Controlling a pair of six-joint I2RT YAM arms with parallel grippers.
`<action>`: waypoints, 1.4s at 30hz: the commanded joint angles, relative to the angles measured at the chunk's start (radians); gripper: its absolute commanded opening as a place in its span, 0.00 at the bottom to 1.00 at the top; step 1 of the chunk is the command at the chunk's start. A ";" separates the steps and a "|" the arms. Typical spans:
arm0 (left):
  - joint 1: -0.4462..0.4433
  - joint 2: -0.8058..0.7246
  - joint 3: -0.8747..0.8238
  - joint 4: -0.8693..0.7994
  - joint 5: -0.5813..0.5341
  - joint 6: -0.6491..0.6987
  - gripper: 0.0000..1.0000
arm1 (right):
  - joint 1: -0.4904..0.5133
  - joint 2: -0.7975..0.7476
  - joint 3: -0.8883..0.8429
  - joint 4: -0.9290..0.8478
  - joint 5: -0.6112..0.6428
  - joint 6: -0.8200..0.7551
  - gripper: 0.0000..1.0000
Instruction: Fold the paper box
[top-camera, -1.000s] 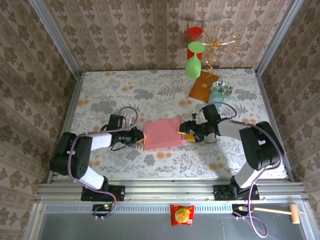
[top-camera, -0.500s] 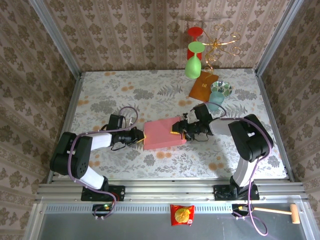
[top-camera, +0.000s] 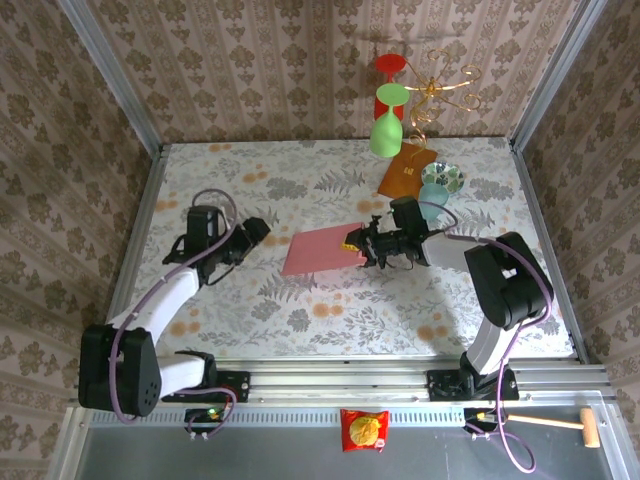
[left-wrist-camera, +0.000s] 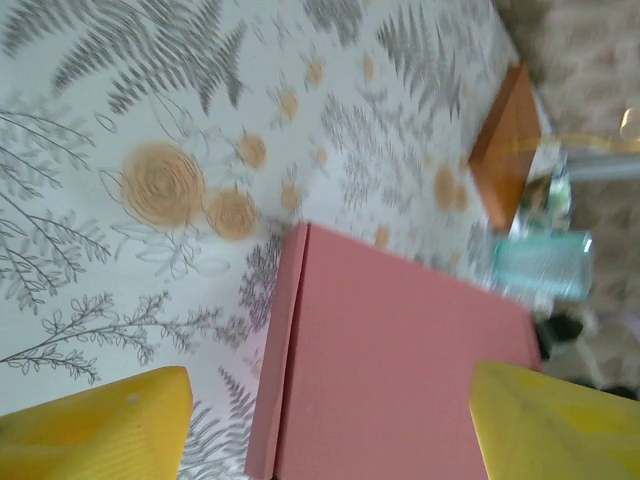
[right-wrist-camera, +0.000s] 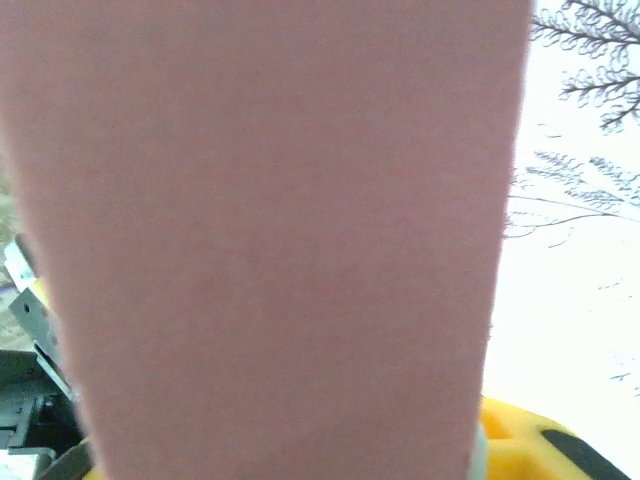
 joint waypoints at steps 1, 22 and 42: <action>0.019 0.059 0.035 -0.130 0.018 -0.178 0.72 | -0.008 -0.005 0.039 -0.091 -0.067 0.209 0.31; -0.113 0.230 -0.071 0.198 0.125 -0.837 0.73 | -0.026 -0.024 -0.035 0.087 -0.119 0.595 0.28; -0.182 0.314 -0.070 0.433 0.096 -1.065 0.17 | -0.058 0.023 -0.071 0.142 -0.136 0.606 0.35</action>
